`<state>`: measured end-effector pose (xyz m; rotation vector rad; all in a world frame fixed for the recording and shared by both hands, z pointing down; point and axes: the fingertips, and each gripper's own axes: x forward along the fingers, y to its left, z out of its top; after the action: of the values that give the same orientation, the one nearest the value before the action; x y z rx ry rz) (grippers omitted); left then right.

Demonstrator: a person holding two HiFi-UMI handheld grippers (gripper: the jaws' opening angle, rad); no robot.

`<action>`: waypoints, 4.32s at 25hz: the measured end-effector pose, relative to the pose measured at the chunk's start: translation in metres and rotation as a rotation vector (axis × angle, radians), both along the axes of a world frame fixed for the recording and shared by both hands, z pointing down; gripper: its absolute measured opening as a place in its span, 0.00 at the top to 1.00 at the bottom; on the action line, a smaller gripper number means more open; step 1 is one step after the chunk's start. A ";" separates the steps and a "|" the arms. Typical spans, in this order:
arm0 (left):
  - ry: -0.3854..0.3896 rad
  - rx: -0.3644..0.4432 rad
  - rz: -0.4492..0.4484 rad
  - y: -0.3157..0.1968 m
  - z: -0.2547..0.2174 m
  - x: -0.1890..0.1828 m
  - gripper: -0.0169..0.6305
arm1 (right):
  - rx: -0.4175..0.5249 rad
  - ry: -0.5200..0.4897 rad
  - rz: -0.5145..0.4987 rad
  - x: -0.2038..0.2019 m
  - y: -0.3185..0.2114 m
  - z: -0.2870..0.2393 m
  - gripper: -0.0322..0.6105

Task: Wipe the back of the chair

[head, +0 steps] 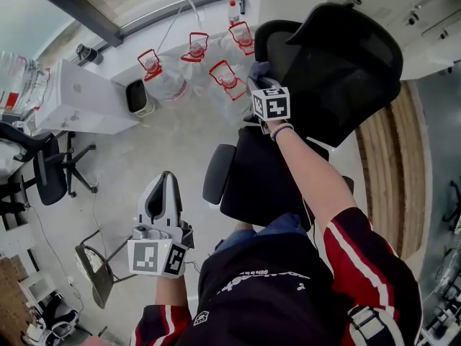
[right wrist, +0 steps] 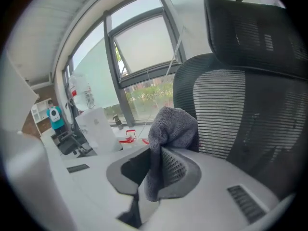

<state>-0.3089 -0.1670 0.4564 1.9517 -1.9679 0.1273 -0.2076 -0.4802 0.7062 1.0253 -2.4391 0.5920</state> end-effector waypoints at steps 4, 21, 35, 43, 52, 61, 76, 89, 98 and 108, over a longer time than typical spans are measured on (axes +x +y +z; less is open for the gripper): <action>0.009 0.026 0.031 -0.001 -0.005 0.009 0.94 | 0.026 -0.008 -0.019 0.009 0.021 -0.013 0.85; 0.043 0.146 0.424 -0.046 -0.041 0.168 0.94 | -0.008 0.043 0.328 0.270 0.104 -0.024 0.85; 0.039 0.084 0.574 -0.069 -0.013 0.251 0.94 | -0.072 0.149 0.580 0.461 0.107 0.031 0.85; 0.027 0.041 0.533 -0.085 0.005 0.250 0.94 | -0.094 0.181 0.586 0.483 0.061 0.063 0.85; 0.016 0.015 0.451 -0.089 0.015 0.211 0.94 | -0.111 0.196 0.535 0.446 0.043 0.083 0.85; 0.033 0.007 0.364 -0.081 0.019 0.164 0.94 | -0.103 0.186 0.435 0.363 0.027 0.086 0.85; 0.034 0.010 0.185 -0.047 0.014 0.076 0.94 | -0.094 0.134 0.238 0.190 0.018 0.086 0.85; 0.026 -0.010 0.059 -0.010 0.015 0.014 0.94 | -0.089 0.093 0.078 0.054 0.022 0.083 0.85; 0.038 0.009 0.024 0.013 0.012 -0.011 0.94 | -0.068 0.047 -0.024 0.004 0.042 0.059 0.85; 0.066 0.123 0.209 -0.001 -0.022 0.048 0.94 | 0.127 -0.070 -0.141 0.053 0.121 -0.094 0.85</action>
<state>-0.2613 -0.1682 0.4339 2.2086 -1.7642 -0.0053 -0.1547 -0.3593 0.6125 0.8837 -2.6135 0.4374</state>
